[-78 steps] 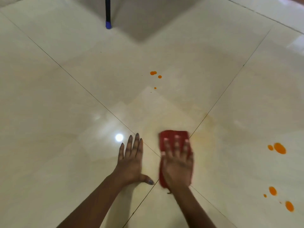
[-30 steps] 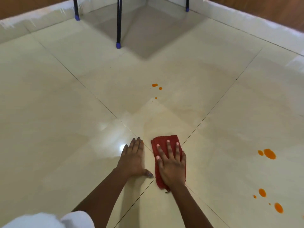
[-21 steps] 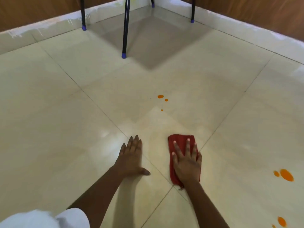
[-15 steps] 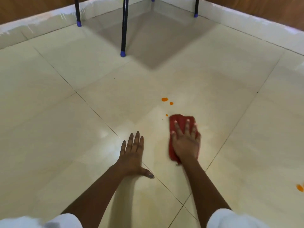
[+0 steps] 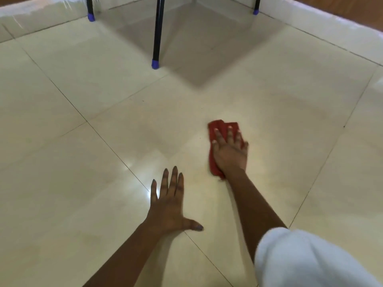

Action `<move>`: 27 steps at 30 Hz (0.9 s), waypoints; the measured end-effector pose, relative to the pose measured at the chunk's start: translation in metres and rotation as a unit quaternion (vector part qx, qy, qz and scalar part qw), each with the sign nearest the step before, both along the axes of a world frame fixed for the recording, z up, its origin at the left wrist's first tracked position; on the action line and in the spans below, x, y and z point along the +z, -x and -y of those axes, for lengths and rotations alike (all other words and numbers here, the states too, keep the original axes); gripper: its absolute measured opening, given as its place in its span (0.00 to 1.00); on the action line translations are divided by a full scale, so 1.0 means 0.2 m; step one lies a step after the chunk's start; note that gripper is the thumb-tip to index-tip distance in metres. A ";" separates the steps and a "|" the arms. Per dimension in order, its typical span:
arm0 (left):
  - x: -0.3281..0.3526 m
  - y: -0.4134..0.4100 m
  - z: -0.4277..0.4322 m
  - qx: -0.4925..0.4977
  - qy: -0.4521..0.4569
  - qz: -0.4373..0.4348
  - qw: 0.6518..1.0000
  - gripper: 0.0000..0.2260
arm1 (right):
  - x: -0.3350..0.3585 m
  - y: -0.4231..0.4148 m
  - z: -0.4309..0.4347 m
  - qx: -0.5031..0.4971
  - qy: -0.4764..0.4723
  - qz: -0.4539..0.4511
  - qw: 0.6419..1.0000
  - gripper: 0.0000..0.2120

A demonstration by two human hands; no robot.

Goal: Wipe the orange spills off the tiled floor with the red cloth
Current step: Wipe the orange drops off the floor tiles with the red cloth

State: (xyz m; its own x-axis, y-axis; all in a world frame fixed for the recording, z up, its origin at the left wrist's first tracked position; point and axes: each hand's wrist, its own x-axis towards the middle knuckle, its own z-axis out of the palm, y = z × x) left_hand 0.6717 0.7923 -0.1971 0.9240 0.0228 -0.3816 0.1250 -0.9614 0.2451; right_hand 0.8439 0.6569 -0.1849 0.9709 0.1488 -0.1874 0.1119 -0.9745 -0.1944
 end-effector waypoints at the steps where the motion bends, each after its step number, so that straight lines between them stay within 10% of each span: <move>1: 0.00 0.01 0.00 -0.001 0.000 0.001 1.000 0.65 | 0.01 0.01 -0.09 0.040 -0.001 -0.003 0.999 0.24; 6: 0.03 0.01 0.01 0.006 0.012 -0.011 1.000 0.65 | -0.04 0.43 0.04 0.199 -0.008 0.046 0.979 0.23; 13: 0.01 0.01 0.02 -0.002 0.006 -0.005 1.000 0.65 | 0.01 -0.20 0.06 -0.013 0.004 0.009 1.000 0.23; 20: 0.02 0.02 0.01 0.013 0.016 0.010 1.000 0.64 | -0.06 0.12 -0.07 0.237 -0.031 0.065 0.969 0.22; 27: -0.01 0.01 0.01 0.007 0.011 0.013 1.000 0.63 | -0.03 -0.29 -0.07 0.032 0.012 0.037 0.999 0.23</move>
